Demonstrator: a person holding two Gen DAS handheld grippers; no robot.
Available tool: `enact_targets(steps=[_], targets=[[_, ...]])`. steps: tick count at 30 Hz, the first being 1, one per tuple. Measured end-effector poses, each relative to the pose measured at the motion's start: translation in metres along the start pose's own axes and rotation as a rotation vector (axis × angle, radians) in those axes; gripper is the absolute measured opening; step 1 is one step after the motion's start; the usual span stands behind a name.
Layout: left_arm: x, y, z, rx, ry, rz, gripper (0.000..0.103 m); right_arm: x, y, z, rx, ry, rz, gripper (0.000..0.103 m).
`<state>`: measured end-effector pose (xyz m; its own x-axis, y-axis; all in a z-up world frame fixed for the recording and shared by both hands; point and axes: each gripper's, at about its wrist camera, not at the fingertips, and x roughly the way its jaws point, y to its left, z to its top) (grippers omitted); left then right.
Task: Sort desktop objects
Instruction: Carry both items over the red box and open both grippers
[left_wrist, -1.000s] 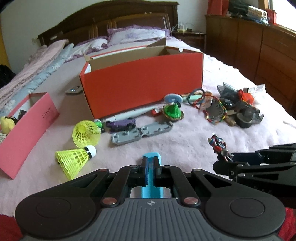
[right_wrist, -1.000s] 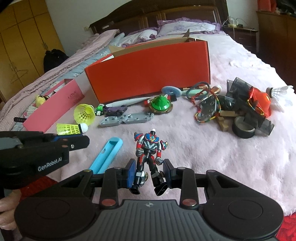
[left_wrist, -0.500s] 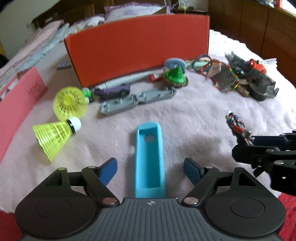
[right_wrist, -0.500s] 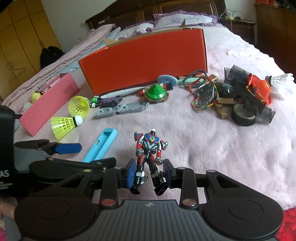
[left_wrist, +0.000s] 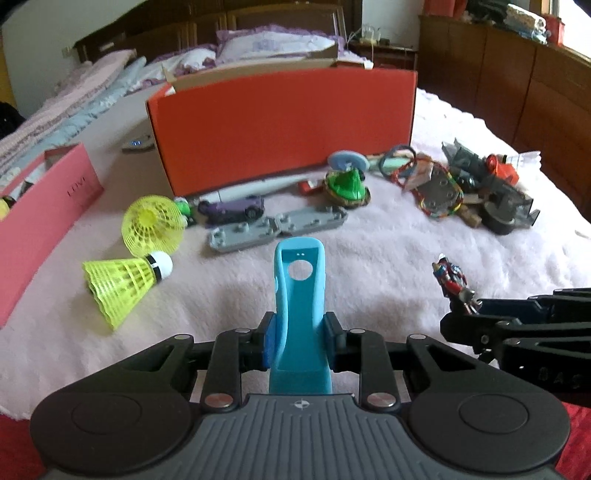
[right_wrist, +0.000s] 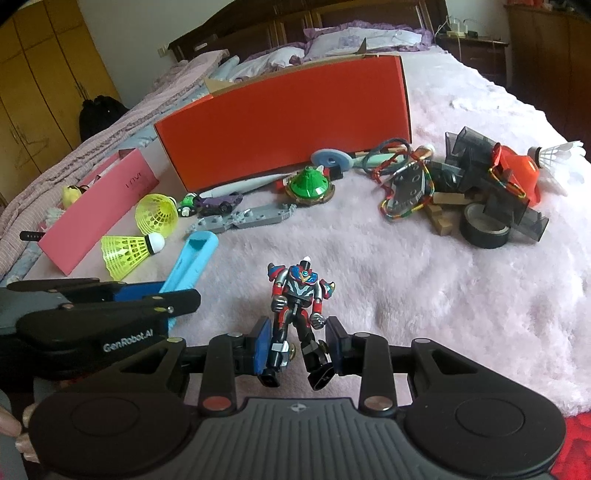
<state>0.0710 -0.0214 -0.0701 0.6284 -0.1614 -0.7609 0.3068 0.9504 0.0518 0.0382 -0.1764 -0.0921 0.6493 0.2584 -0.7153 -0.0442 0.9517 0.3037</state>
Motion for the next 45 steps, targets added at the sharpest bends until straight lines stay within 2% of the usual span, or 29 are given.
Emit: enact_targets(steps=[10,24,32,38,40,42,45], targets=[[-0.022,-0.001,0.026,0.029,-0.087,0.009,0.028,-0.011,0.011,0.019,-0.043,-0.040,0.018,0.034],[-0.015,0.016,0.099,0.031,-0.217,0.055,0.028,-0.007,0.025,0.106,-0.142,-0.165,0.041,0.034],[0.016,0.026,0.153,0.031,-0.247,0.075,0.028,0.010,0.032,0.167,-0.179,-0.236,0.053,0.034],[0.039,0.036,0.197,0.029,-0.277,0.102,0.029,0.038,0.036,0.223,-0.190,-0.278,0.043,0.034],[0.052,0.040,0.212,0.033,-0.270,0.103,0.031,0.051,0.034,0.243,-0.173,-0.283,0.039,0.034],[0.069,0.046,0.225,0.018,-0.230,0.090,0.034,0.067,0.030,0.261,-0.146,-0.274,0.028,0.034],[0.083,0.050,0.231,0.001,-0.196,0.100,0.042,0.088,0.025,0.274,-0.111,-0.254,0.002,0.037]])
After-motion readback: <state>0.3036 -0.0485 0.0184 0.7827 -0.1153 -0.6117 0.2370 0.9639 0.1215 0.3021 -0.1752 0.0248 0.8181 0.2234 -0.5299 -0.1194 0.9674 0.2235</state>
